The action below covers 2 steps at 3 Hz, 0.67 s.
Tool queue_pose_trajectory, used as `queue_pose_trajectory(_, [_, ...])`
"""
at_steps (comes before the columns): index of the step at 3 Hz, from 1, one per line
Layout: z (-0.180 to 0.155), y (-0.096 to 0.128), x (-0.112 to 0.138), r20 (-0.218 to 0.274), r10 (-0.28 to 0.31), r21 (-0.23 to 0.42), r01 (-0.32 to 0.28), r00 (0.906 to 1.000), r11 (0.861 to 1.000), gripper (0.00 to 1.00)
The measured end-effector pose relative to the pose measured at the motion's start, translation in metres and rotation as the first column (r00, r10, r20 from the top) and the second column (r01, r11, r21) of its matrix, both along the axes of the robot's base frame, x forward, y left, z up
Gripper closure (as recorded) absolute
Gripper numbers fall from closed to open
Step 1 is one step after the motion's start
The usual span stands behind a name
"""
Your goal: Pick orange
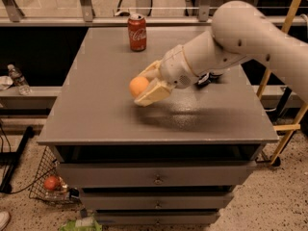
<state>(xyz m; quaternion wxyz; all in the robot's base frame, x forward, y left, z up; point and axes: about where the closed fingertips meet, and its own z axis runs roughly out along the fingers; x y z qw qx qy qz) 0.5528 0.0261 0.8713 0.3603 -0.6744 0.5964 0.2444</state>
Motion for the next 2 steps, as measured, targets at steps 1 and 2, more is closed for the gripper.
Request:
queue_pose_trajectory(1, [0.031, -0.019, 0.008, 0.076, -0.039, 0.082, 0.033, 0.9964, 0.996, 1.00])
queue_pose_trajectory(2, [0.054, -0.031, 0.013, 0.117, -0.066, 0.142, 0.049, 0.9909, 0.989, 1.00])
